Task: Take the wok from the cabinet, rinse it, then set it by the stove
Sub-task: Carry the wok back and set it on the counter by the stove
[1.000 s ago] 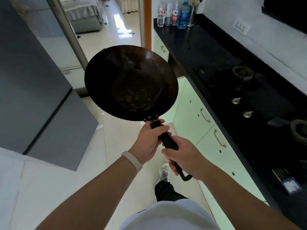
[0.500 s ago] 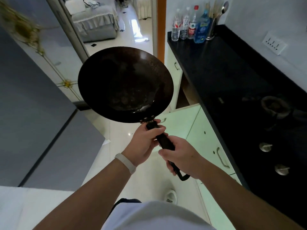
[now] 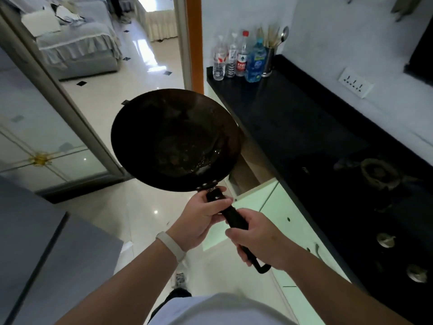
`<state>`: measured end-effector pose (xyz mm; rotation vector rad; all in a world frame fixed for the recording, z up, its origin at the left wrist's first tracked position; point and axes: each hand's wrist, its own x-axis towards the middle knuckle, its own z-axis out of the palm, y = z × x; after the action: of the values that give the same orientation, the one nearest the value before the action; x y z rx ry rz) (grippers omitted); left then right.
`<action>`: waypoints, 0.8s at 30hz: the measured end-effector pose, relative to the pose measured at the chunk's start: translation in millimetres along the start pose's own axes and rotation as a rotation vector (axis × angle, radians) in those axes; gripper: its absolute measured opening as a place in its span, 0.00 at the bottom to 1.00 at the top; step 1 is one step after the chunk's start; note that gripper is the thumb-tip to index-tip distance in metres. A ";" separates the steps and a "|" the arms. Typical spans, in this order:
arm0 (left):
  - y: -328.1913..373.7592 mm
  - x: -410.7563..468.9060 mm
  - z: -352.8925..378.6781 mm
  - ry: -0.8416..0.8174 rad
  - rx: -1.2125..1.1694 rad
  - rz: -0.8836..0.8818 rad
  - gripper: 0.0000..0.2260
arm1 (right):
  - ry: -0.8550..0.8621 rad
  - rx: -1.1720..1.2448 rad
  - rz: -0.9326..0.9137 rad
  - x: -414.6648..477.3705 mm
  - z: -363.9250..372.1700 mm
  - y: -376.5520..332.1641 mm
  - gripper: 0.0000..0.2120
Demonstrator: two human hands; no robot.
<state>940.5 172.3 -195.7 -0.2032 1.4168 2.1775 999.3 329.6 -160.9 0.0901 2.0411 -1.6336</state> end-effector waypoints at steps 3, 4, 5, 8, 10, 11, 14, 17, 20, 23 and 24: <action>30.7 29.3 -21.7 -0.086 0.045 -0.007 0.16 | 0.078 0.034 -0.009 29.3 12.0 -24.7 0.04; 40.7 39.2 -28.2 -0.113 0.065 -0.003 0.15 | 0.113 0.042 -0.012 38.8 16.1 -33.0 0.04; 50.4 49.6 -34.5 -0.138 0.080 -0.003 0.14 | 0.147 0.050 -0.008 48.9 19.5 -40.6 0.05; 75.1 79.2 -52.8 -0.212 0.099 -0.032 0.16 | 0.221 0.070 0.016 76.5 27.9 -57.5 0.05; 86.6 93.9 -61.4 -0.251 0.109 -0.062 0.16 | 0.262 0.086 0.011 91.0 33.1 -64.3 0.03; 90.6 99.1 -64.2 -0.261 0.114 -0.078 0.16 | 0.279 0.096 0.010 96.2 35.6 -67.2 0.03; 98.4 113.8 -68.4 -0.277 0.142 -0.102 0.16 | 0.322 0.128 0.015 109.5 39.2 -74.5 0.02; 102.2 133.5 -70.5 -0.308 0.163 -0.127 0.17 | 0.352 0.150 0.037 123.2 36.1 -76.3 0.03; 99.4 150.3 -66.8 -0.319 0.173 -0.169 0.20 | 0.386 0.194 0.054 133.3 29.5 -72.7 0.07; 95.1 165.5 -61.0 -0.332 0.192 -0.215 0.22 | 0.410 0.225 0.079 139.3 20.5 -67.5 0.08; 94.8 169.9 -57.2 -0.341 0.210 -0.226 0.23 | 0.417 0.239 0.089 141.1 16.7 -64.7 0.07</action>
<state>739.5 151.3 -212.2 0.0790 1.3416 1.7681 859.9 259.5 -166.5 0.6451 2.0815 -1.9177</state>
